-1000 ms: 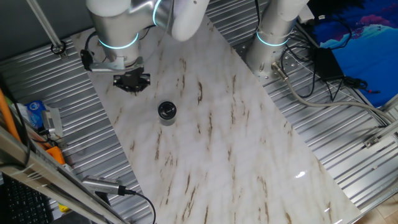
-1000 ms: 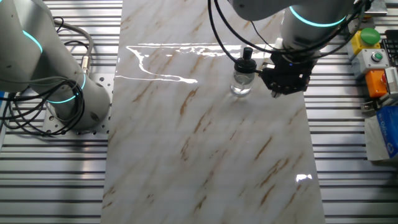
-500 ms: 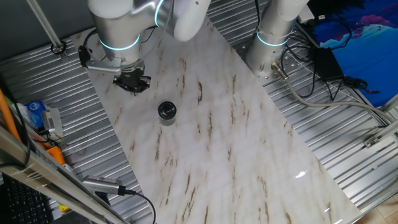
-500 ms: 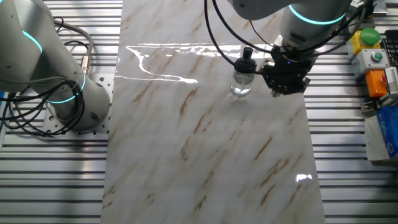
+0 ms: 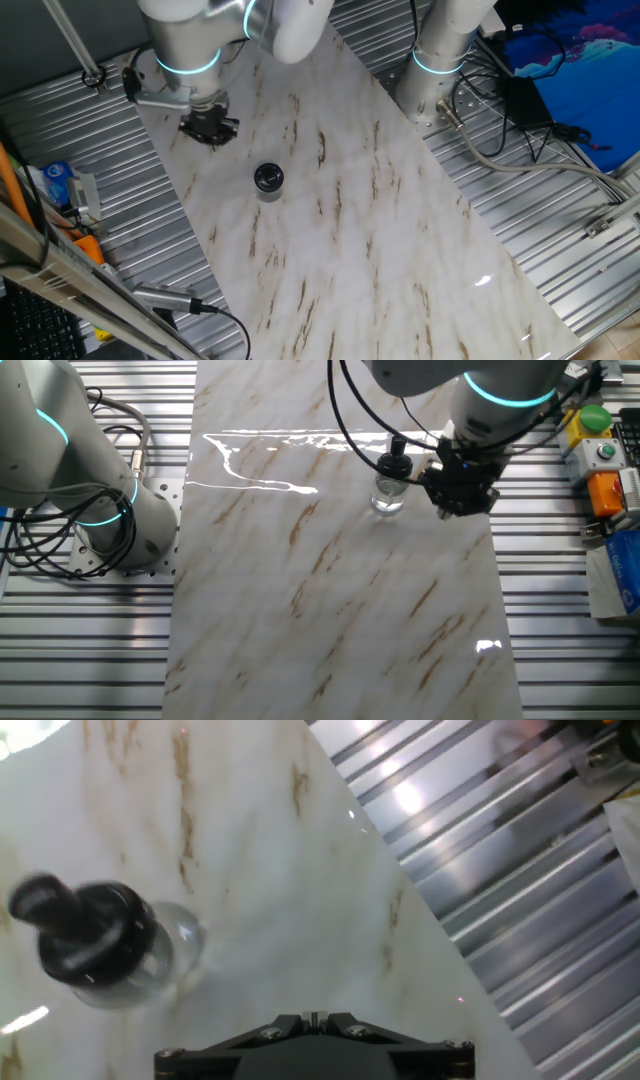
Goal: Unscrew the lid from the jar
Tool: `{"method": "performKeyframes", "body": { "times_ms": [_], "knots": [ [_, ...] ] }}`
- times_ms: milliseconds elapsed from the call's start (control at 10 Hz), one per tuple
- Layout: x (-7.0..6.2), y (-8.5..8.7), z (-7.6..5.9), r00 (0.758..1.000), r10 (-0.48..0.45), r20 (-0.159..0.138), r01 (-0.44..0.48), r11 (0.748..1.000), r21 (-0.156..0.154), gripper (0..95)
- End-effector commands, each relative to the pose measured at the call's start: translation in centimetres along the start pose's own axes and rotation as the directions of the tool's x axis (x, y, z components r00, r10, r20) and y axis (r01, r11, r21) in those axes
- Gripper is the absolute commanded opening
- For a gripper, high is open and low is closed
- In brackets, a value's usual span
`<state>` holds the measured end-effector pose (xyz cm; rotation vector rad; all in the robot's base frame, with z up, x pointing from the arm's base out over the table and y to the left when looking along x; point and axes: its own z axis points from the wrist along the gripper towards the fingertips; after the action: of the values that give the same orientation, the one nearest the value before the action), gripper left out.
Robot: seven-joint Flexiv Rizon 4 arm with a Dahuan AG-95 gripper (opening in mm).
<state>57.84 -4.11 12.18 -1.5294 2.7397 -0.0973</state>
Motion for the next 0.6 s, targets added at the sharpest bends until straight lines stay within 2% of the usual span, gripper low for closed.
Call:
{"method": "performKeyframes", "body": {
  "times_ms": [100,300,500,600],
  "knots": [
    [1.2,-4.0,1.1,0.998,-0.059,0.021,0.059,0.998,-0.018,0.0],
    [2.6,-7.8,2.5,0.994,-0.107,0.031,0.108,0.994,-0.021,0.0],
    [3.0,-9.4,3.5,0.990,-0.141,0.027,0.141,0.990,-0.017,0.0],
    [3.1,-9.5,3.6,0.990,-0.136,0.023,0.136,0.991,-0.016,0.0]
  ]
}}
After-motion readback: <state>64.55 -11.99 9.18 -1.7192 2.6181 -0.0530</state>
